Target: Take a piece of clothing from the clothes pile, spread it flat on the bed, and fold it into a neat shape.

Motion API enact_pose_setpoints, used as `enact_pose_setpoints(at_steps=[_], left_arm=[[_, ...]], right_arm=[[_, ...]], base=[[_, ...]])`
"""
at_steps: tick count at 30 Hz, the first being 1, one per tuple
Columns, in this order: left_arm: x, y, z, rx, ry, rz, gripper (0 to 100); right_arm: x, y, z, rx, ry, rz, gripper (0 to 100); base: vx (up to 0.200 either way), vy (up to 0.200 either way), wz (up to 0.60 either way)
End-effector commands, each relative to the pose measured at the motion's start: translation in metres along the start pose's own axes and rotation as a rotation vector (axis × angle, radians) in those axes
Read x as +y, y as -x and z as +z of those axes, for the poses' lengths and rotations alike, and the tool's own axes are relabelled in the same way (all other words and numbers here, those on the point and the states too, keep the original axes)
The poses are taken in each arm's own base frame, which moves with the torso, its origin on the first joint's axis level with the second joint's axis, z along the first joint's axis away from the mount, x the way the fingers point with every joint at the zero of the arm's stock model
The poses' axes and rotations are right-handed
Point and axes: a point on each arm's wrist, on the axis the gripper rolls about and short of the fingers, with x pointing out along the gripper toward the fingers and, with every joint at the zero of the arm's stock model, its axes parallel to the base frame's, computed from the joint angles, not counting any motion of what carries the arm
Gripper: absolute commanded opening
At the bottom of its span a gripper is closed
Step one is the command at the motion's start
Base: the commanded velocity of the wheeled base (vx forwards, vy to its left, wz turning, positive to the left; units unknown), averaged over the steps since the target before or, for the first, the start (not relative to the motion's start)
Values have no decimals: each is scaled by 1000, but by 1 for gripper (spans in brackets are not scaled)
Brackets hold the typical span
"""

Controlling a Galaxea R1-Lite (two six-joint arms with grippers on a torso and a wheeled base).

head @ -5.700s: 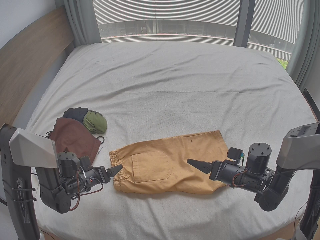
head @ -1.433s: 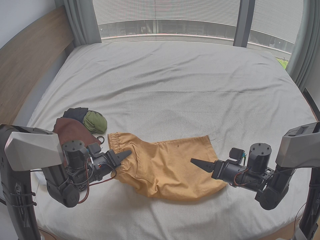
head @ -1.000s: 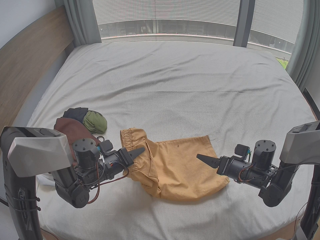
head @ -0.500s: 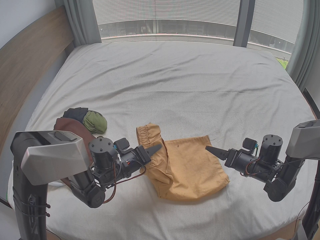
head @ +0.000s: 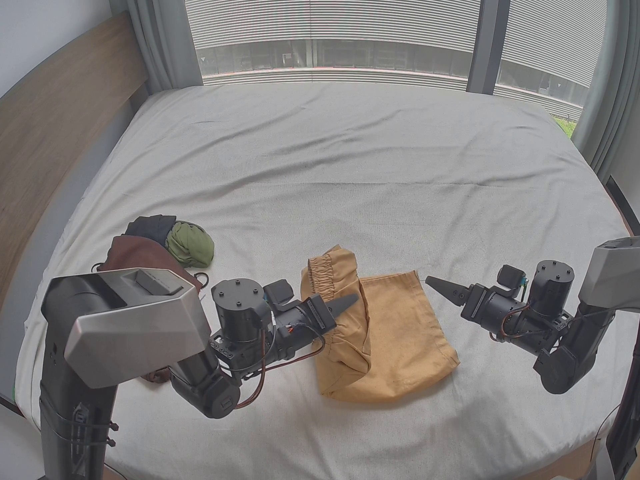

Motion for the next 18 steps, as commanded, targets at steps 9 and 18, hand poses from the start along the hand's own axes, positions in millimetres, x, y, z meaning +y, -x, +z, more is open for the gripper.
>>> enact_pose_setpoints(at_steps=[9,18], left_arm=[[0,-24,-13,52,5,-10,0],[-4,-39,-19,89,11,-6,0]], right_arm=[[-2,-1,2,-10,0,-1,100],[-7,-1,10,-39,2,-13,100]], base=[[0,0,0],[0,0,0]])
